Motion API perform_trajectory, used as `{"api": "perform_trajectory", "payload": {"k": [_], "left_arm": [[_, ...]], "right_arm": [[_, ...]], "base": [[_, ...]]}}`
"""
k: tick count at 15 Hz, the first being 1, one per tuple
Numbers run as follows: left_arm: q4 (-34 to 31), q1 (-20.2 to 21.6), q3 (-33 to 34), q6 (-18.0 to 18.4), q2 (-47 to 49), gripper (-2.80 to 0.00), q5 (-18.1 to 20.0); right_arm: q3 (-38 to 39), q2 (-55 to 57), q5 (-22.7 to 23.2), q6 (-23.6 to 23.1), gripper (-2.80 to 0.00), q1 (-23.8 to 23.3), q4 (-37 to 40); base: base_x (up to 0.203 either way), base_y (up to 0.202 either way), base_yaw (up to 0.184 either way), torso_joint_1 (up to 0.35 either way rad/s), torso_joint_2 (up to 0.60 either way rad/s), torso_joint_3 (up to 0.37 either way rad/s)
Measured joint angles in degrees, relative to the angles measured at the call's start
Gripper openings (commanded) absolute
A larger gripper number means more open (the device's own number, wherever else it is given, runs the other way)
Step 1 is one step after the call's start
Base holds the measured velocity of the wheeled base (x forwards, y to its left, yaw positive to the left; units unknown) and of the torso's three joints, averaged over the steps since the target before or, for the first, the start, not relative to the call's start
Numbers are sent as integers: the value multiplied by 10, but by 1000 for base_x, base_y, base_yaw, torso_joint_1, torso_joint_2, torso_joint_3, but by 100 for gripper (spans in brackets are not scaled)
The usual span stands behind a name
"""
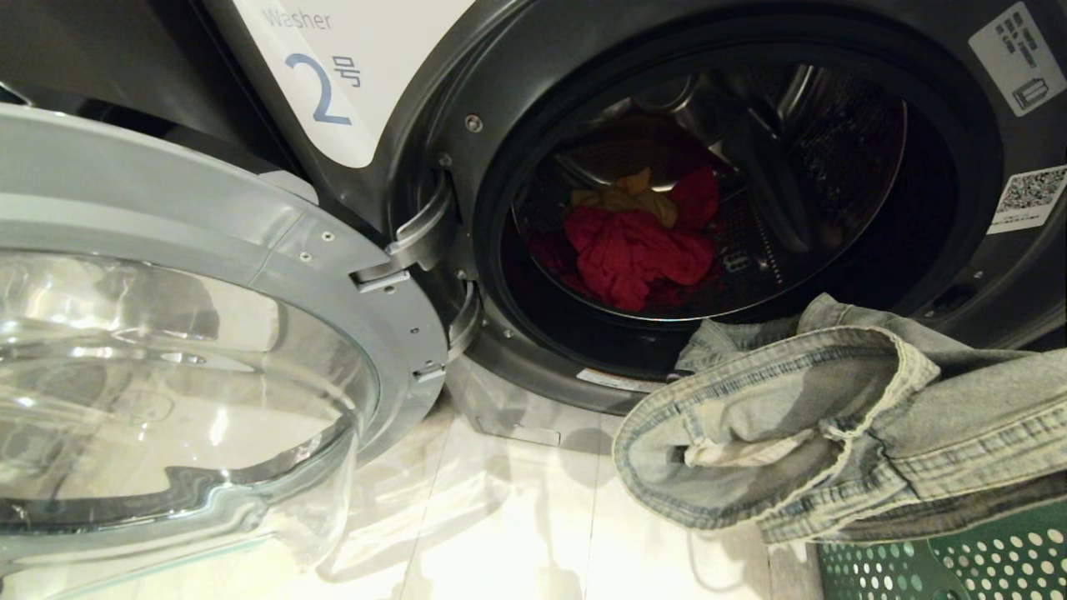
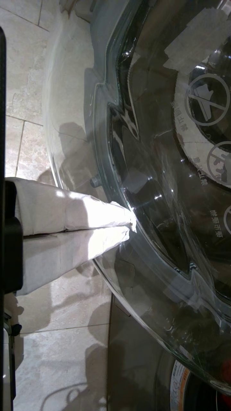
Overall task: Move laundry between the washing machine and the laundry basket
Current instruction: Pick a cloth and place it into the basket
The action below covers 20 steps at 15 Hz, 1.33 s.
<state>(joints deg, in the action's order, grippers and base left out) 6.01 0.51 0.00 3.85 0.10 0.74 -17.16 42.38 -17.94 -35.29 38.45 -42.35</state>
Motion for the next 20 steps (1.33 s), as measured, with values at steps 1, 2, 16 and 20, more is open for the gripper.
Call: {"api": "perform_trajectory", "payload": {"k": [1, 2, 16, 20], "left_arm": [[0, 0, 0, 0, 0, -280, 0], [0, 0, 0, 0, 0, -280, 0], [1, 0, 0, 0, 0, -280, 1], [0, 0, 0, 0, 0, -280, 0]], "right_arm": [[-17, -25, 3, -3, -280, 0, 40], [-34, -46, 4, -5, -280, 0, 77], [-88, -130, 6, -32, -280, -1, 190], [-97, -124, 0, -31, -280, -1, 203]], "base": [[0, 0, 0, 0, 0, 0], [0, 0, 0, 0, 0, 0], [1, 7, -104, 4, 3, 3], [2, 8, -175, 2, 3, 2]]}}
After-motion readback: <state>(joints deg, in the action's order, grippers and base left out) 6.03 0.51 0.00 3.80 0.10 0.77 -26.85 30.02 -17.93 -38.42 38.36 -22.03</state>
